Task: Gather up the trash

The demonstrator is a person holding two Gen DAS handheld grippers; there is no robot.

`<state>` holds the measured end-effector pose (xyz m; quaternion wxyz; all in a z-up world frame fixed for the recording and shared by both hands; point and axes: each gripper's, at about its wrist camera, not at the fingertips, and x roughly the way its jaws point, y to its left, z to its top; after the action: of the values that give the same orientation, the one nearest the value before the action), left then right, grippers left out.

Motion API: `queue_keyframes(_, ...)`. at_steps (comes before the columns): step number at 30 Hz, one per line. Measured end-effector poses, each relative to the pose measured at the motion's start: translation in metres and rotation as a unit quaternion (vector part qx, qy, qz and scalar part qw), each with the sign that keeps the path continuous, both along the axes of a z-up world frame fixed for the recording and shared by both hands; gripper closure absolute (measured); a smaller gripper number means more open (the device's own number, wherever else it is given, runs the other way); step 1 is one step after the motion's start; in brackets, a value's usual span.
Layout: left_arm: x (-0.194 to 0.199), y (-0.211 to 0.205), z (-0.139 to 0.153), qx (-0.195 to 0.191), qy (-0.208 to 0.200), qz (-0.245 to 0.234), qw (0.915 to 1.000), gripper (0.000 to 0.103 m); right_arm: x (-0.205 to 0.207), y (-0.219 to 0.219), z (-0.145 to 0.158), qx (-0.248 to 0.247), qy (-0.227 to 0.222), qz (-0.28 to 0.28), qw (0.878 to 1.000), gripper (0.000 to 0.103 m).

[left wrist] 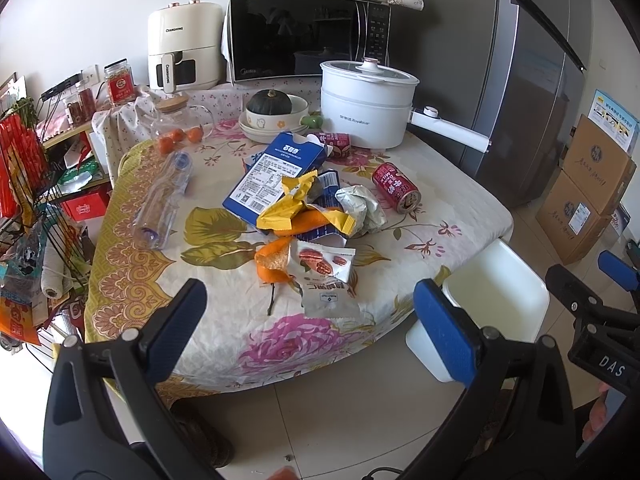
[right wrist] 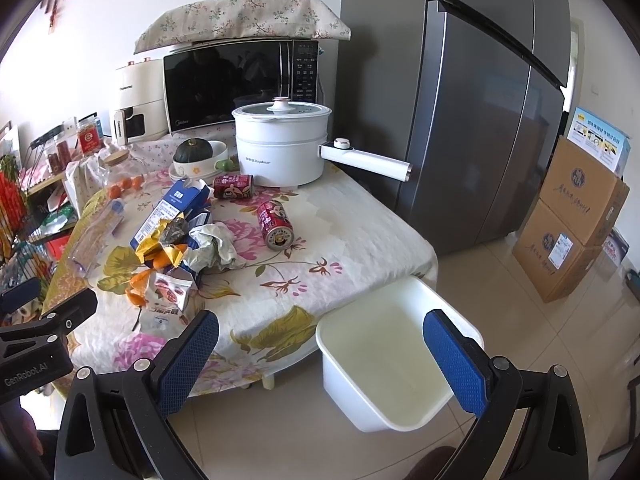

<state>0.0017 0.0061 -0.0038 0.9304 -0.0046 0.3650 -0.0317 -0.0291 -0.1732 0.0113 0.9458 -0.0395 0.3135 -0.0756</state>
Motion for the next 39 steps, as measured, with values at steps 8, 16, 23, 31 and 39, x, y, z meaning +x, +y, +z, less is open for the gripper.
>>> queue_keyframes(8,-0.001,0.0,-0.002,0.001,0.003,-0.001,1.0,0.0,0.0,0.0,-0.001,0.001,0.0,0.0,1.0,0.0)
queue_keyframes(16,0.002,0.002,-0.007,-0.002,0.018,-0.009,0.9998,0.0,0.002,0.002,-0.004,0.0,0.001,-0.001,1.0,0.0)
queue_keyframes(23,0.012,0.003,-0.01,0.005,0.038,-0.018,0.9991,0.0,0.01,0.001,-0.004,0.004,0.011,0.003,1.0,0.0)
queue_keyframes(31,0.034,0.014,-0.002,0.025,0.057,-0.048,0.9969,0.0,0.04,0.002,0.01,0.014,0.044,0.042,0.998,0.0)
queue_keyframes(39,0.082,0.064,0.002,-0.008,0.085,-0.017,0.9962,0.0,0.098,0.015,0.006,0.048,0.12,0.089,0.988,0.0)
